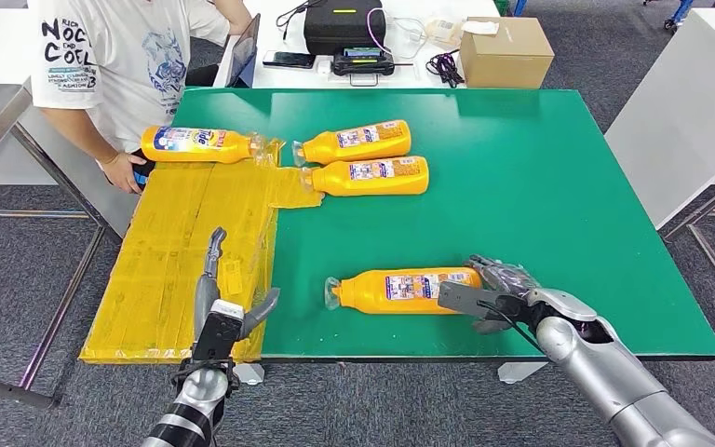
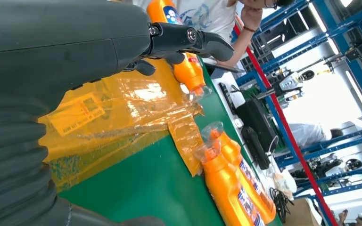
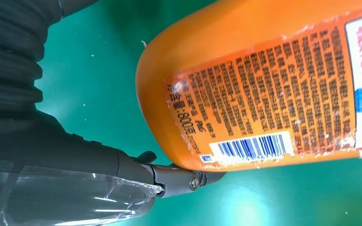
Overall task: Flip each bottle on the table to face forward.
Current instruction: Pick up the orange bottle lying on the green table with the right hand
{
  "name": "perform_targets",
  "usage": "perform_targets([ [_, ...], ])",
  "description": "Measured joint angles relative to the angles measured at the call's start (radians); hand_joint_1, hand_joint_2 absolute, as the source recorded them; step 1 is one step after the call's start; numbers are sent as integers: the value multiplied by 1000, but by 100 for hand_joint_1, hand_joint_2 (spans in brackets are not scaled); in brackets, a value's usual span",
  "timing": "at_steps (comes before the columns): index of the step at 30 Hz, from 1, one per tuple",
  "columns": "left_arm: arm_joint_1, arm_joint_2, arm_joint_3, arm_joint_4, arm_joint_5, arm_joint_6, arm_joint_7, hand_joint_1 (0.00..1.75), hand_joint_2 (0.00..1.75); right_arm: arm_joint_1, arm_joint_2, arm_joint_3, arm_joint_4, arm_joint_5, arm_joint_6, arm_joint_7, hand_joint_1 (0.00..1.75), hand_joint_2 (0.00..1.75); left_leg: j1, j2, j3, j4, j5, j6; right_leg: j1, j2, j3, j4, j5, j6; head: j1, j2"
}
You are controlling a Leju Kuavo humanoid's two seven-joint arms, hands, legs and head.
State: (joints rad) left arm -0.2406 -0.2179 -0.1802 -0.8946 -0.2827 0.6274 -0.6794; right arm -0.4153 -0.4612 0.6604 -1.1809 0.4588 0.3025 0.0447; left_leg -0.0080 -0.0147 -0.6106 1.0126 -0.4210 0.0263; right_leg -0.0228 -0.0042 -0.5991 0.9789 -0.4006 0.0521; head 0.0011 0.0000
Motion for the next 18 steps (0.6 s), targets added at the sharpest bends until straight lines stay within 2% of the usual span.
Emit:
perform_targets([
  [18, -1, -3, -20, 20, 0, -9, 0, 0, 175, -27, -3, 1, 7, 12, -20, 19, 0, 175, 0, 0, 0, 0, 0, 0, 0, 0, 0, 0, 0, 0, 0, 0],
])
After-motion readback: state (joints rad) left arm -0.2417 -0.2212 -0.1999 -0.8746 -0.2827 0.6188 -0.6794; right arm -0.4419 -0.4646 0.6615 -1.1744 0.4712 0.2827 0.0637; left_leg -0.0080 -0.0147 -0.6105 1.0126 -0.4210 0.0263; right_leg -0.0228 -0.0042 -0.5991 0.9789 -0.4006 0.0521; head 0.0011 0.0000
